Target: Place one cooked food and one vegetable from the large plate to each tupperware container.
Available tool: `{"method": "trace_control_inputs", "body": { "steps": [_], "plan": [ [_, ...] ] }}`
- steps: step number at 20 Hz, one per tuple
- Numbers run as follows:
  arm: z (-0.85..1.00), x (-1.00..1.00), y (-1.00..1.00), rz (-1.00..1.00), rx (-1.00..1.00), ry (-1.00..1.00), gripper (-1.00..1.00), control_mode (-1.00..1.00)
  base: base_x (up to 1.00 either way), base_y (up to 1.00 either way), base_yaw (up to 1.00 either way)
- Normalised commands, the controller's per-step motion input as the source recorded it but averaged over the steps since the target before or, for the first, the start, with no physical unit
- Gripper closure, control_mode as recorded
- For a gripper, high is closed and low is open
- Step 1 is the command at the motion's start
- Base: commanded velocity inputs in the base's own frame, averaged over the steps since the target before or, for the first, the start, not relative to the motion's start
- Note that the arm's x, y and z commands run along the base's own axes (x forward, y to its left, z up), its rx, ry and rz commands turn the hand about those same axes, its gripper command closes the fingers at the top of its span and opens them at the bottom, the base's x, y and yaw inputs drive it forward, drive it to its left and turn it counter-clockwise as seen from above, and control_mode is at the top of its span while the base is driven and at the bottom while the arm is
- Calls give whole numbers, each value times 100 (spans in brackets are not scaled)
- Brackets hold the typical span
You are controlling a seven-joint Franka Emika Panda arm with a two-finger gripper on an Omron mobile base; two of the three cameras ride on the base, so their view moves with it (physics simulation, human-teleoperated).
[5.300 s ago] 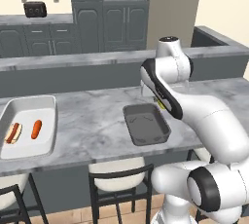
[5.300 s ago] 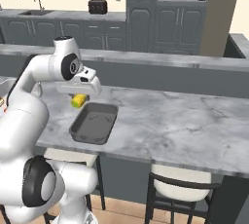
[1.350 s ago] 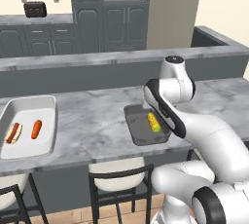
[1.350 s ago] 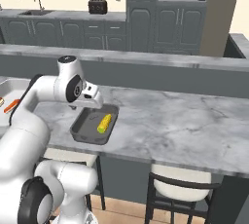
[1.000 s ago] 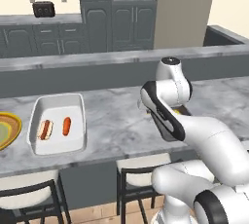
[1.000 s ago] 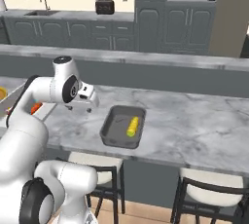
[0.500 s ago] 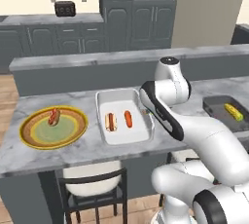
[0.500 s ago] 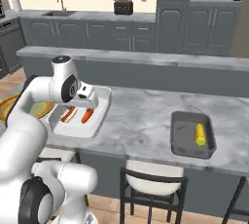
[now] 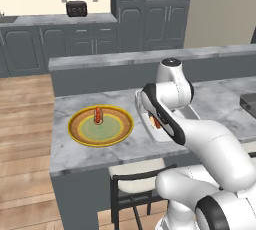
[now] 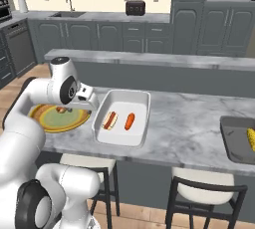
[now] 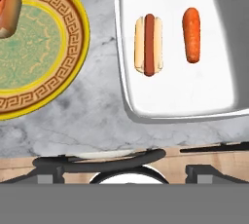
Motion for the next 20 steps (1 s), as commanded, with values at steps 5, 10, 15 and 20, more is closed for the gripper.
{"method": "trace_control_inputs", "body": {
  "steps": [5, 10, 15, 20],
  "plan": [
    [0, 0, 0, 0, 0, 0, -100, 100, 15, 100, 0],
    [0, 0, 0, 0, 0, 0, -100, 100, 0, 100, 12],
    [0, 0, 0, 0, 0, 0, -100, 100, -33, 94, 11],
    [0, 0, 0, 0, 0, 0, -100, 100, 4, 40, 0]
  ]
}}
